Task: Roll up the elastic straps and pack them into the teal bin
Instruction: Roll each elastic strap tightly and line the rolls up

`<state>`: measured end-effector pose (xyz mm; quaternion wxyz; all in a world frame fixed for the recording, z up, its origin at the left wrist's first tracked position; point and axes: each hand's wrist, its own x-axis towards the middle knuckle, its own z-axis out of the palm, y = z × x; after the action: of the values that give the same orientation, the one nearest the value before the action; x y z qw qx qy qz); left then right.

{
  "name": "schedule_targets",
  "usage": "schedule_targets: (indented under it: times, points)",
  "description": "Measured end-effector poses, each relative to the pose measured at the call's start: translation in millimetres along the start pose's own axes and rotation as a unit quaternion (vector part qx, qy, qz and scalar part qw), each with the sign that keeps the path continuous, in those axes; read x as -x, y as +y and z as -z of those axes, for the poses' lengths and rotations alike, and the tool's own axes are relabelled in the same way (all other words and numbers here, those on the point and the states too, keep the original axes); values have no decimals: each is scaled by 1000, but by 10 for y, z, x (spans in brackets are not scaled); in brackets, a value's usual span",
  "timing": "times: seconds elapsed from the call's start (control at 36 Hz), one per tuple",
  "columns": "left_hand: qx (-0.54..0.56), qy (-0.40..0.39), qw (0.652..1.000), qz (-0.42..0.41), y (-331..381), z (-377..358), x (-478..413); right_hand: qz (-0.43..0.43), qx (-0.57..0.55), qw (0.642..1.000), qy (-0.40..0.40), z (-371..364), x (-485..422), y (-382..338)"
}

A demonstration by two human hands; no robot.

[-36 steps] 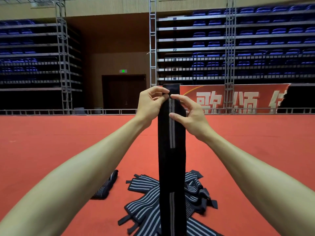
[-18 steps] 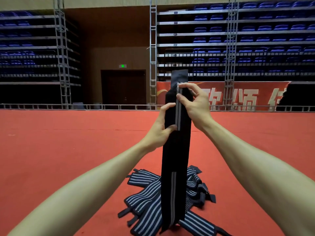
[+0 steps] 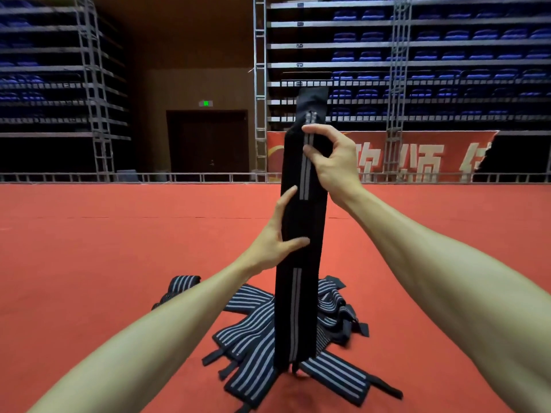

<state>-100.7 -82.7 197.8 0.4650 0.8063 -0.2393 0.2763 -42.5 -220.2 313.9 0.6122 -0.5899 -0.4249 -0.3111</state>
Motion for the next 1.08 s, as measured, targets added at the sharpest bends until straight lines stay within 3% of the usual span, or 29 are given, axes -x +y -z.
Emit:
schedule_targets:
  times: [0.28,0.5,0.92,1.08]
  points:
    - [-2,19,1000,5,-68,-49,51,-13,-18,999,24,-32,-57,-32]
    - [-93,-57,994,29,-286,-60,288,-14,-6,998,58,-2,-142,-76]
    - [-95,-33,993,68,-459,-143,452,-27,5,998,65,12,-122,-66]
    - [-155,-128,974,108,-539,-160,607,-32,0,996,78,26,-168,-65]
